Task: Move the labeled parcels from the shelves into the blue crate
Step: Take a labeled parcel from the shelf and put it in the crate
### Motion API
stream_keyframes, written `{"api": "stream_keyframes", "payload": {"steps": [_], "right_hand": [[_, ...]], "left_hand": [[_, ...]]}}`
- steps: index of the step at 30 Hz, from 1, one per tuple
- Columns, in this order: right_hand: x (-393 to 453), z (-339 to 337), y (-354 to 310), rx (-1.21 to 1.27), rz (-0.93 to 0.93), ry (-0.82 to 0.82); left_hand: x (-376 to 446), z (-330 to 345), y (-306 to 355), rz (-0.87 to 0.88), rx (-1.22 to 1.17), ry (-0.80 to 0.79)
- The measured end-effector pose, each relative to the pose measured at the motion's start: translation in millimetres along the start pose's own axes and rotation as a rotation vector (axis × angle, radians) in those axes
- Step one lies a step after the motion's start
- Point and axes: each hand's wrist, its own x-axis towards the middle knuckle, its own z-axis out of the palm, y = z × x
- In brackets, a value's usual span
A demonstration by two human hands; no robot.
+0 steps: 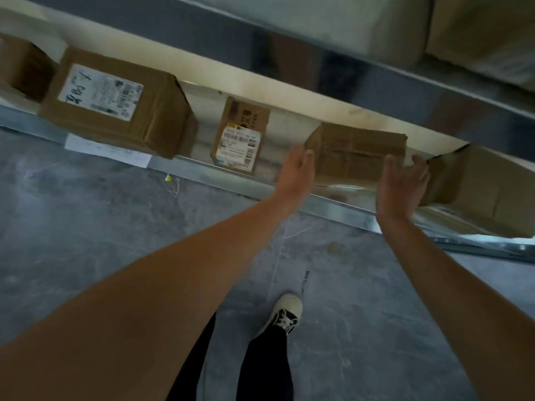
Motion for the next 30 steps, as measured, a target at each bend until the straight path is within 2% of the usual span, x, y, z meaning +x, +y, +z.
{"api": "stream_keyframes", "payload": {"steps": [2, 5, 7, 10, 14, 19, 22, 30], "right_hand": [[17, -13, 20, 0.003, 0.079, -0.165], [38, -19, 40, 0.143, 0.254, -0.412], [41, -21, 44, 0.222, 0.312, -0.484], [37, -25, 49, 0.289, 0.248, -0.47], [28, -43, 42, 0.438, 0.234, -0.431], [30, -73, 42, 0.553, 0.319, -0.556], [30, -85, 49, 0.581, 0.327, -0.573], [17, -89, 54, 0.595, 0.392, -0.556]], "left_hand": [[1, 15, -4, -0.112, -0.031, -0.059], [0, 27, -11, -0.157, -0.036, -0.041], [-3, 32, -15, -0.167, -0.034, -0.019], [-11, 32, -14, -0.189, -0.082, 0.058], [-32, 27, -12, -0.139, -0.225, 0.252], [-49, 29, 7, -0.165, -0.409, 0.344], [-52, 29, 16, -0.194, -0.464, 0.339], [-56, 37, 27, -0.221, -0.383, 0.214]]}}
